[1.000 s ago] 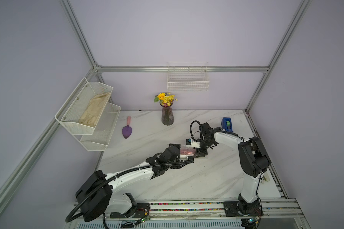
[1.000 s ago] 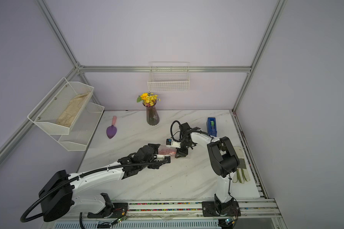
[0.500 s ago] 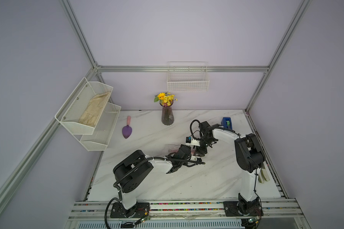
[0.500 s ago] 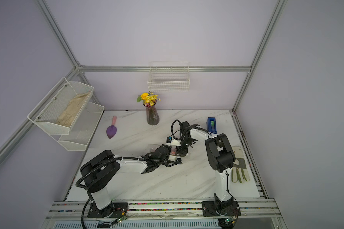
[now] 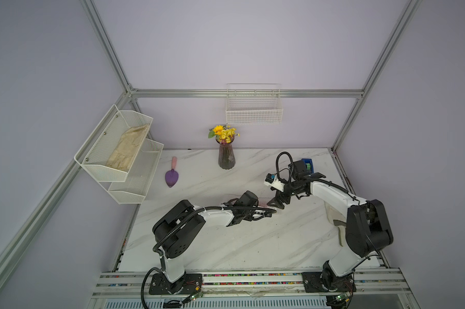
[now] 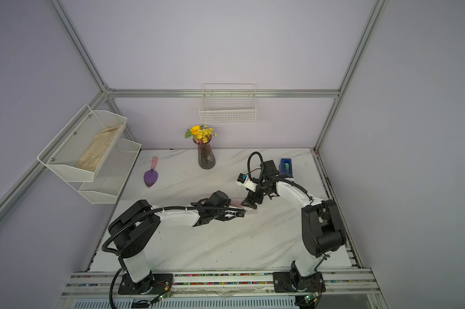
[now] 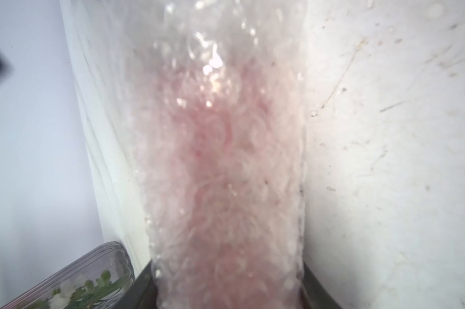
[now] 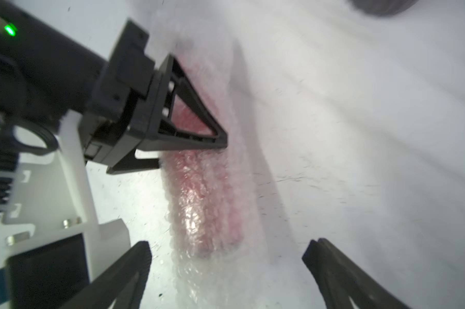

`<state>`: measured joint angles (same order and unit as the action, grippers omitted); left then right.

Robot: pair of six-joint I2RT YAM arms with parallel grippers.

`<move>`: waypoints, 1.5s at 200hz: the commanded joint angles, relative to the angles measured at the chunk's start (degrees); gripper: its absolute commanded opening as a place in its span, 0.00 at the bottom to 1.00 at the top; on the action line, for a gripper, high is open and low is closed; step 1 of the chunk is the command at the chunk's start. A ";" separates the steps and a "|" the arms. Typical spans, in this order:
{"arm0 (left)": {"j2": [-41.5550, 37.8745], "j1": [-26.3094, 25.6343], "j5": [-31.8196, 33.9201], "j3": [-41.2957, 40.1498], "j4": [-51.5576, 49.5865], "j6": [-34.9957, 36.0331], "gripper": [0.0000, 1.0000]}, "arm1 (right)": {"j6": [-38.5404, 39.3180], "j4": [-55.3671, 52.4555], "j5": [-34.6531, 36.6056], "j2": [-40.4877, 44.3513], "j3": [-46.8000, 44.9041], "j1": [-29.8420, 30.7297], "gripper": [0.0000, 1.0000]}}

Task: Wrap wine bottles in bubble wrap
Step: Wrap the wine bottle in bubble wrap.

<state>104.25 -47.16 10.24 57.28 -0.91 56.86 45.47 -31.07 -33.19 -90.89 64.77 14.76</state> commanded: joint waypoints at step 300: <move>28.60 13.78 -37.27 53.01 -75.56 -10.58 0.65 | 20.72 35.24 20.65 -5.37 -22.91 18.13 0.70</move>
<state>133.29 -32.80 -28.80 111.35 -75.26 45.93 66.54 9.34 -9.10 -93.25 39.86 33.58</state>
